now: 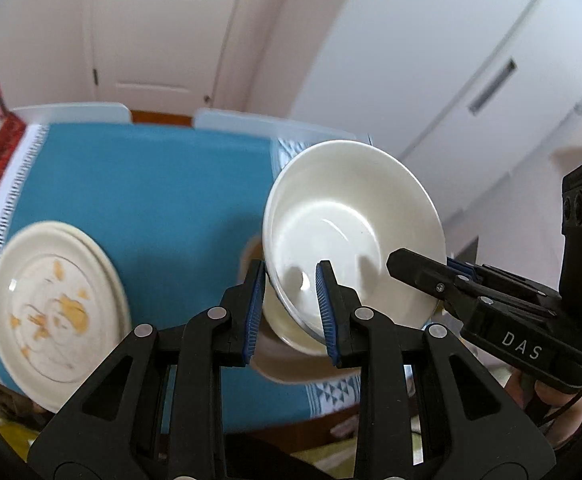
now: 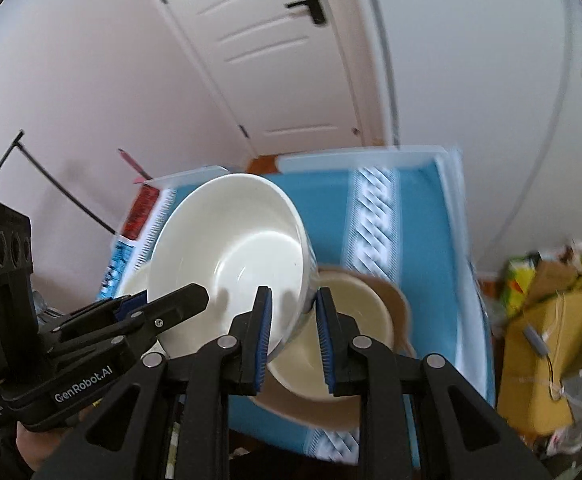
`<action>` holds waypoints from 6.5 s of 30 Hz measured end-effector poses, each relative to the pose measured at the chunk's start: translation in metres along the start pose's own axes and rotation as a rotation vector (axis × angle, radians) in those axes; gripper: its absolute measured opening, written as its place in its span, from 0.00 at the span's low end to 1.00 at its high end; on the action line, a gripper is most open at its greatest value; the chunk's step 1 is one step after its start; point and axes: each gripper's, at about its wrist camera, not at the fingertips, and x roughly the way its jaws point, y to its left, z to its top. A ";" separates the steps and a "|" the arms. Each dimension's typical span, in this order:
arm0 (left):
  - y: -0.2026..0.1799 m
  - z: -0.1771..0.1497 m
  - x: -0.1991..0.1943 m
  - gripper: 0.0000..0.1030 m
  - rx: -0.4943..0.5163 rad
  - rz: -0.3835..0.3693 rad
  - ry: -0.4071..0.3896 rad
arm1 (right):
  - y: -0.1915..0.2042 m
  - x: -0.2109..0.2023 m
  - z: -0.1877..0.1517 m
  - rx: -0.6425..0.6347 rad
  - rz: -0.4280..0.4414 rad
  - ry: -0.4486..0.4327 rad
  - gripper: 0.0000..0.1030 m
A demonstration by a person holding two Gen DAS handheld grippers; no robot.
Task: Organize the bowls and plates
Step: 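Carry the small white bowl and lower it into the cream bowl, then open both grippers and lift them off the nested bowls, then grasp the rim of the beige square bowl with both grippers, then lift the nested bowl stack and carry it over the plate stack, then lower the bowl stack onto the plates and open both grippers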
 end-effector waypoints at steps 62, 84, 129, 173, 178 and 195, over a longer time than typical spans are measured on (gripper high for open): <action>0.019 0.003 0.028 1.00 0.245 0.196 0.214 | -0.051 -0.014 -0.041 0.032 -0.131 0.081 0.89; 0.033 -0.020 0.112 1.00 0.415 0.213 0.445 | -0.060 0.076 -0.065 -0.054 -0.258 0.396 0.76; 0.064 -0.001 -0.002 0.07 0.230 0.242 0.035 | 0.051 0.052 -0.021 -0.308 -0.062 0.113 0.12; 0.257 -0.055 -0.031 0.07 0.203 0.233 0.145 | 0.213 0.165 -0.074 -0.226 -0.111 0.202 0.13; 0.257 -0.055 -0.029 0.08 0.220 0.232 0.179 | 0.211 0.166 -0.072 -0.188 -0.109 0.228 0.13; 0.246 -0.048 -0.026 0.15 0.281 0.203 0.342 | 0.228 0.159 -0.073 -0.166 -0.129 0.330 0.42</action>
